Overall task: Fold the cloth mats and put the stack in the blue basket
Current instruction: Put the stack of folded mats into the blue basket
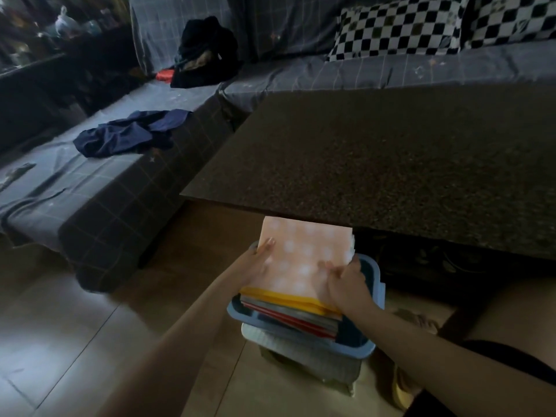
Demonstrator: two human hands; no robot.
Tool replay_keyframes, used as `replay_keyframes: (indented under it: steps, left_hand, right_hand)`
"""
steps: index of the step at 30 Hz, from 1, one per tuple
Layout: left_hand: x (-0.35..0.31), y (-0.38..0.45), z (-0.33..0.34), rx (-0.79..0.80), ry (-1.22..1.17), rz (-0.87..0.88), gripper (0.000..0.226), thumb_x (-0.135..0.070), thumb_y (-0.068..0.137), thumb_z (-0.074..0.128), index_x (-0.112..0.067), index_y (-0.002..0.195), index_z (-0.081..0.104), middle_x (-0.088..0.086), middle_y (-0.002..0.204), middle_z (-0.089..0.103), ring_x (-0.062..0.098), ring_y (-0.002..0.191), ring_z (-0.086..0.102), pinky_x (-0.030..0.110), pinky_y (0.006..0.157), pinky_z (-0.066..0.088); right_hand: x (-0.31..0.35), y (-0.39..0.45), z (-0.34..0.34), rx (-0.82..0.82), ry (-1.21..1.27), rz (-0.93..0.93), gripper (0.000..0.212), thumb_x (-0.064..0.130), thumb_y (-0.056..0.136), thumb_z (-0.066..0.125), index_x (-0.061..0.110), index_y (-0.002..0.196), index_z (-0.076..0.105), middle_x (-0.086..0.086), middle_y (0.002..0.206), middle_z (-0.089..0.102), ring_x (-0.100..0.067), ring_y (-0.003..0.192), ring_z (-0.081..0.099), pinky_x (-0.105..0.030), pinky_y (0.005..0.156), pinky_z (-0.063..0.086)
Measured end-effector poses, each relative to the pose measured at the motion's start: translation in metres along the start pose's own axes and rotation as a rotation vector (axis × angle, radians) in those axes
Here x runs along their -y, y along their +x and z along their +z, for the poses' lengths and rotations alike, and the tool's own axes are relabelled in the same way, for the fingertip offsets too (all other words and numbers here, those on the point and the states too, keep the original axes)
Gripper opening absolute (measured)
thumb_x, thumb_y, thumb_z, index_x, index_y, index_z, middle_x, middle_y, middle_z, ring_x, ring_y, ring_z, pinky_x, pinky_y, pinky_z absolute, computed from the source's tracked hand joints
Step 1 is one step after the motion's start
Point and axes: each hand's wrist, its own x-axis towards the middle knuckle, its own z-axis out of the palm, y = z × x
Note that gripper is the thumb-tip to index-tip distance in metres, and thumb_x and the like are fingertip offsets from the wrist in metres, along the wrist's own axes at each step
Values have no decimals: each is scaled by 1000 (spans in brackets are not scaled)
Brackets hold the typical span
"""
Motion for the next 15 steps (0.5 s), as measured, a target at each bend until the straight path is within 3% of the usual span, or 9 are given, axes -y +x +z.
replay_keyframes:
  steps: [3, 6, 9, 12, 15]
  left_hand:
    - [6, 11, 8, 3, -30, 3, 51, -57, 96, 32, -22, 132, 44, 1, 113, 57, 10, 85, 59, 18, 61, 43]
    - [15, 20, 15, 52, -14, -18, 56, -57, 96, 30, -13, 120, 56, 4, 98, 65, 13, 82, 62, 20, 65, 46]
    - [22, 26, 19, 91, -12, -39, 52, -58, 96, 28, -18, 103, 59, 12, 98, 66, 25, 87, 65, 31, 78, 52]
    - [31, 32, 22, 137, -26, -48, 44, -59, 95, 29, -24, 99, 55, 18, 104, 65, 37, 98, 63, 46, 95, 48]
    - [37, 34, 26, 152, -4, -41, 49, -56, 96, 28, -17, 107, 57, 9, 89, 62, 25, 81, 60, 37, 81, 52]
  right_hand:
    - [-6, 4, 1, -4, 1, 9, 64, 30, 95, 48, 9, 145, 14, -19, 135, 44, -33, 107, 56, -45, 92, 49]
    - [-11, 9, 3, -2, 35, 0, 64, 28, 95, 49, 11, 145, 14, -19, 136, 43, -32, 108, 56, -43, 92, 48]
    - [-18, 14, 5, 4, 36, 8, 63, 26, 95, 49, 9, 145, 14, -18, 136, 42, -29, 105, 57, -39, 88, 50]
    - [-26, 16, 6, 23, 35, 16, 64, 25, 96, 50, 10, 145, 12, -17, 137, 41, -26, 104, 57, -31, 80, 47]
    - [-32, 17, 8, 39, 24, 51, 63, 23, 97, 48, 8, 146, 11, -18, 141, 35, -30, 112, 53, -31, 82, 45]
